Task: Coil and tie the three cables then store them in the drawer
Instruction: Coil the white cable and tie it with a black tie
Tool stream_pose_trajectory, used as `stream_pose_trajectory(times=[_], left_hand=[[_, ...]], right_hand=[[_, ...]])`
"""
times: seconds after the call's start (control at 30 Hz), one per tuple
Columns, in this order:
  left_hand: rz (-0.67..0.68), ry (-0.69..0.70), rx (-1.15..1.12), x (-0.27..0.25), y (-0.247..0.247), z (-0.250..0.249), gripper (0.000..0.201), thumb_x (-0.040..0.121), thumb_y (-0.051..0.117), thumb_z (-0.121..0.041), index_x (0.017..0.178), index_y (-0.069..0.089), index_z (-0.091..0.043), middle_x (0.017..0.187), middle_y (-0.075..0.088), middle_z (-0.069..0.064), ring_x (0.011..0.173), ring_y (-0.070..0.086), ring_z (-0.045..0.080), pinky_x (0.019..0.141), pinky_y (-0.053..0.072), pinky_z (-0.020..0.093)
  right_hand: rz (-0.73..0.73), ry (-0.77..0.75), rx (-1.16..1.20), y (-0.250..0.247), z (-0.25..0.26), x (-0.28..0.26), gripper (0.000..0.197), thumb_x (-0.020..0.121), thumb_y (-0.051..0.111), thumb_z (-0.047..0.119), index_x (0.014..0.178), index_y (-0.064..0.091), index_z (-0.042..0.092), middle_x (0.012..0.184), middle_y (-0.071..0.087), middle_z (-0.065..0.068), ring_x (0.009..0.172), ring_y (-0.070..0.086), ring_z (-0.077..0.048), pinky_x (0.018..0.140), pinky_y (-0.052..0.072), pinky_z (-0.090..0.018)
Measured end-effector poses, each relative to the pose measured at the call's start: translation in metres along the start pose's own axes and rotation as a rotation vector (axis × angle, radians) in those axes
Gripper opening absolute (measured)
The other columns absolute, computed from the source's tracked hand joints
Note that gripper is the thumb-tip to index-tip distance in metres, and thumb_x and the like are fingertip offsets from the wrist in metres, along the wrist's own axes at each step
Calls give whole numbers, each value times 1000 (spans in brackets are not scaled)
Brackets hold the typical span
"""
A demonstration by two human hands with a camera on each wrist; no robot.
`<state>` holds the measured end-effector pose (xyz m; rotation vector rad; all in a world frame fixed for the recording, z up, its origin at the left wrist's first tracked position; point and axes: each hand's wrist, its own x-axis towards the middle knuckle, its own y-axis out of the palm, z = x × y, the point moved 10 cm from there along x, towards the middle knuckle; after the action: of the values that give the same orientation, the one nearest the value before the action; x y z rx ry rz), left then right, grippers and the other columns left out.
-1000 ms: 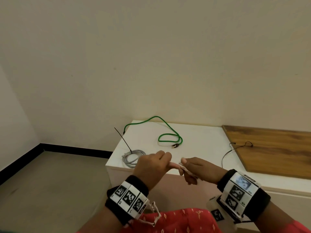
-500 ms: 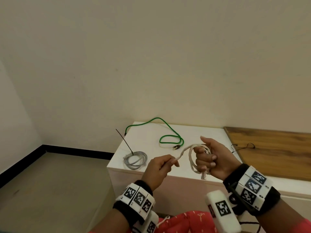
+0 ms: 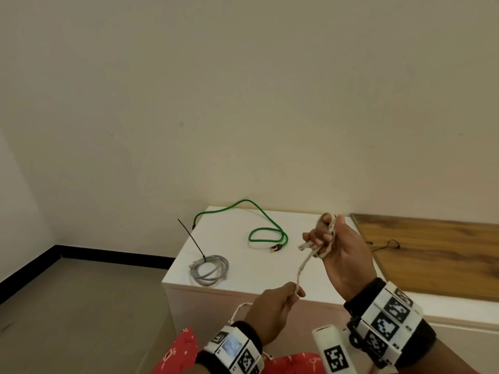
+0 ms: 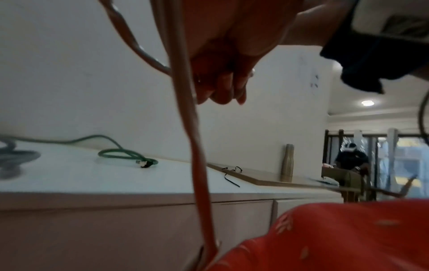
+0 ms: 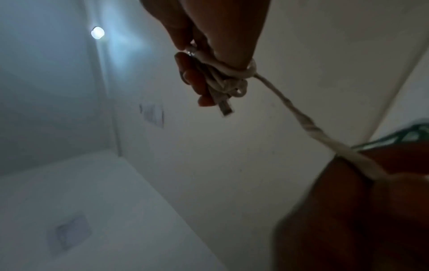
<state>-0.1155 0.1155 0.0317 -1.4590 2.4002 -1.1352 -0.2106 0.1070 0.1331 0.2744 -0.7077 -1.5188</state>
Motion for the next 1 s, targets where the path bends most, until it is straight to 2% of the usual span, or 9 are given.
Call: stream_pose_trajectory(times=[0.13,0.27,0.33,0.47,0.53,0.6,0.73,0.87,1.0], left_hand=[[25,65,330,3,-2,-22,29,99,32,-24,121,47,-13,112,65,10,100,58,30,73,41,29],[24,131,740,-6,-14,-36,18,89,34,-31,97,50,-26,67,67,-8,52,60,9,42,4,16],[-5,158,881,-8,-11,-35,13,81,34,-38,88,45,-34,50,55,-12,36,46,3,40,9,16],[-144,322,995,-9,-12,-36,19,76,61,-31,89,48,-25,56,53,-8,41,47,10,38,29,20],[-247,396,1051,-10,-20,-39,11,85,52,-30,80,49,-21,55,53,-7,42,46,12,39,32,20],[-342,445,1056,-10,-29,-43,36,97,31,-32,68,50,-21,53,52,-6,41,45,13,40,32,20],[-470,491,1046,-12,-51,-52,59,96,18,-48,57,52,-21,49,51,-5,40,45,12,39,32,19],[-522,489,1017,-13,-62,-55,62,93,19,-56,55,52,-20,46,49,-5,38,44,12,38,32,19],[-569,429,909,-11,-83,-53,68,90,16,-62,53,52,-18,43,50,-4,37,45,12,36,33,19]], right_hand=[[42,-178,-323,-5,3,0,57,69,55,67,84,50,13,53,47,10,54,47,-7,75,53,-24],[-10,-310,-645,-16,7,1,60,68,44,78,83,50,20,58,53,9,61,49,-7,74,47,-26],[12,-376,-886,-9,8,-2,41,81,32,63,79,46,25,62,49,8,61,45,-8,67,41,-20],[118,-411,-1426,3,-6,-5,21,92,37,29,80,47,15,70,45,6,67,42,-1,64,33,-14],[209,-235,-1678,-6,-31,0,22,96,39,25,90,51,7,78,47,0,68,41,-7,67,30,-19],[315,-110,-1851,-16,-52,0,32,96,31,38,91,47,11,84,46,-1,78,44,-17,73,33,-23],[548,3,-1733,-13,-76,-10,72,62,-10,81,66,32,23,72,39,8,83,37,-12,78,25,-19],[609,263,-1486,-14,-87,-24,50,91,17,54,65,45,22,57,53,6,55,47,1,69,35,-18],[590,444,-1087,-4,-91,-33,50,84,34,57,53,53,23,34,46,7,34,45,-3,49,40,-19]])
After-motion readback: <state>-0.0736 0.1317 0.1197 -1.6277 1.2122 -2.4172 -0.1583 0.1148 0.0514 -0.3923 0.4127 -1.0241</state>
